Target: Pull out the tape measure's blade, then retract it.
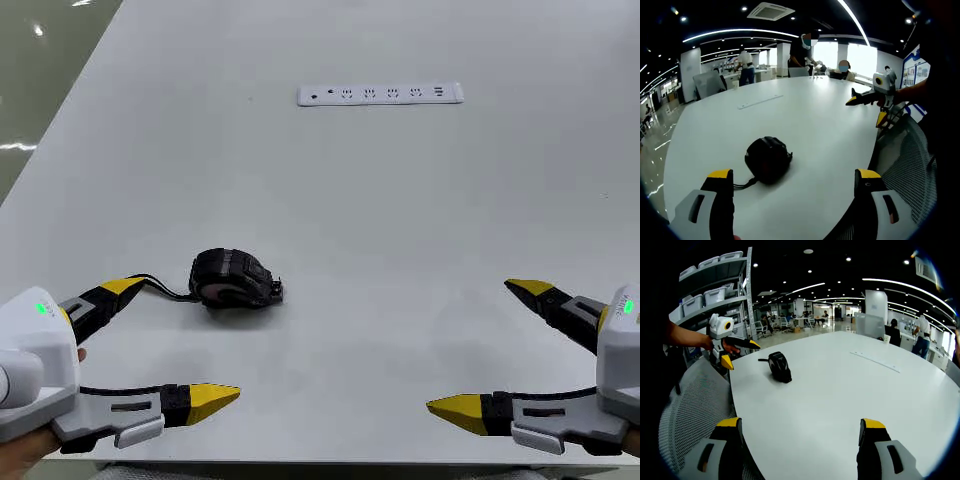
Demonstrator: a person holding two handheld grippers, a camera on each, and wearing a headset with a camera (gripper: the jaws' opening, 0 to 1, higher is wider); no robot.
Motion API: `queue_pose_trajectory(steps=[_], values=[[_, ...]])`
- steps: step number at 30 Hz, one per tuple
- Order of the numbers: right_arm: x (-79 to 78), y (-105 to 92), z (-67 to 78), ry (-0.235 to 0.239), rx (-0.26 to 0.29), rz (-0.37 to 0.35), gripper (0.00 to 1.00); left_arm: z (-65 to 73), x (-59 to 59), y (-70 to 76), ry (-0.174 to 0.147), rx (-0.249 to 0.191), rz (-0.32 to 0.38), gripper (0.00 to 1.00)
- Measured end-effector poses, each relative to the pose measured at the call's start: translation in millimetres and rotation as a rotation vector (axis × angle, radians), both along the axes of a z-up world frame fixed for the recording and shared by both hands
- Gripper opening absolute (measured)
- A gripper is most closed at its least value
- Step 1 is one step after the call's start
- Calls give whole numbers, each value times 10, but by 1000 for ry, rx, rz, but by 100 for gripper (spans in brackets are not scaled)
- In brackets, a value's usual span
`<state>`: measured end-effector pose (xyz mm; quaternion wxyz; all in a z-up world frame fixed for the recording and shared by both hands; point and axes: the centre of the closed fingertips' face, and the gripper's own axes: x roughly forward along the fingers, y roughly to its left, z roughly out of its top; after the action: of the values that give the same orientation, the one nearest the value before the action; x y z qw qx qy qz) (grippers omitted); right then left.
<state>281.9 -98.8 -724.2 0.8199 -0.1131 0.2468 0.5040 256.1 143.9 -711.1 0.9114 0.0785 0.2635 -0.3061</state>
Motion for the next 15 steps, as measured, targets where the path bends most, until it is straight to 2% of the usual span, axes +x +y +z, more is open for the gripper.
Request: queue_pose_trajectory(steps=[9,15], values=[[53,75,-76,6,-22,74,96,-43,85,-25,16,20,-48,97],[100,128,-134,13,-41,119,96,-70,150,12,26,35,-74,95]])
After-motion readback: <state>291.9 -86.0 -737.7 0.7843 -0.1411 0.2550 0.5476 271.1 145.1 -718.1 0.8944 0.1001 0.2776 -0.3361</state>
